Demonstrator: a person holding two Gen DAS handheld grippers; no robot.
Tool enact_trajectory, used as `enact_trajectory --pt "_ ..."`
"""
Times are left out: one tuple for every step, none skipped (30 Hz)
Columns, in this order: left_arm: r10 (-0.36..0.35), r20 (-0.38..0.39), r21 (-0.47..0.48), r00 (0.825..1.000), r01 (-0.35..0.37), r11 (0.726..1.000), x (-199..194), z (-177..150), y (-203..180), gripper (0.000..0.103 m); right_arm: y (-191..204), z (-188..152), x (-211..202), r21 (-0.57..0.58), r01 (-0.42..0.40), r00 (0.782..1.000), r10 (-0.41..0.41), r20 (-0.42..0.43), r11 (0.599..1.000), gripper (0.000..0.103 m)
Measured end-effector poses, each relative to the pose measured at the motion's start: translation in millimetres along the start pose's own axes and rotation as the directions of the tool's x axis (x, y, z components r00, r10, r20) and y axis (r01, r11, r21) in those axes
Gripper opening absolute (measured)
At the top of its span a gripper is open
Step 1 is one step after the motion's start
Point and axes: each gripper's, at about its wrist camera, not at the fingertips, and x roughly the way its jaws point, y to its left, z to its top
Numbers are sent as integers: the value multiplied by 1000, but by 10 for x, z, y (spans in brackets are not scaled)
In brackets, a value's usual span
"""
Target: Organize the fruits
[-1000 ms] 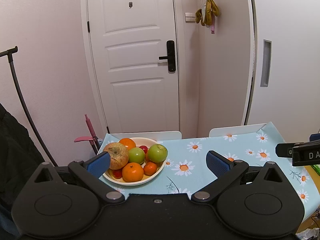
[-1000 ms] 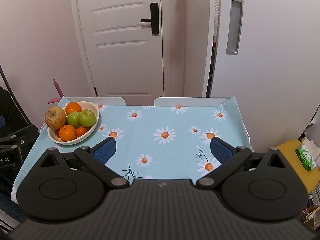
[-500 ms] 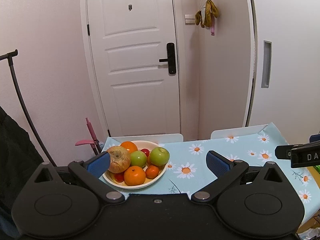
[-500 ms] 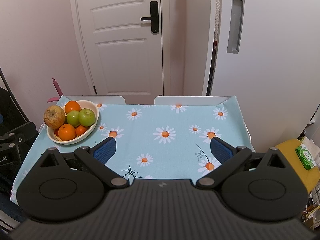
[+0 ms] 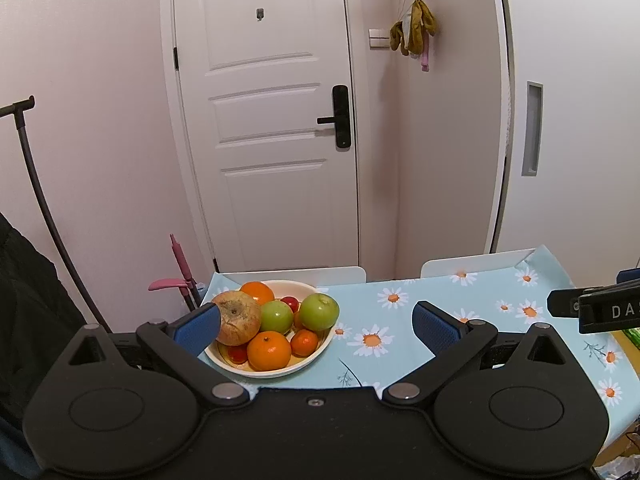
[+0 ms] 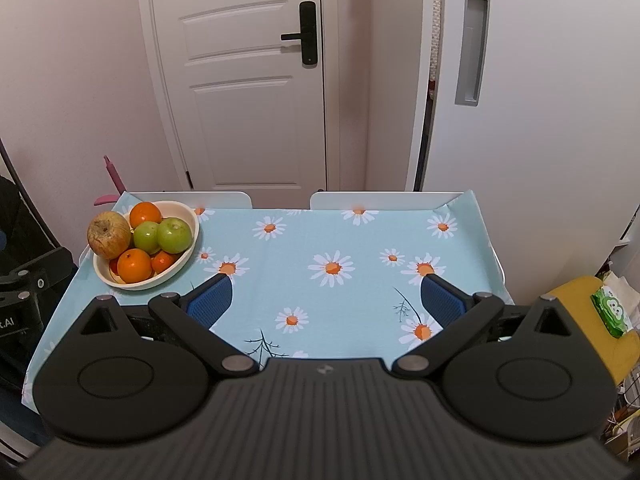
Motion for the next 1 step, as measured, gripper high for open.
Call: enact_trajectory --pt "0 2 0 1000 0 1000 -5 -1 5 103 -1 0 0 0 0 1000 0 0 1000 103"
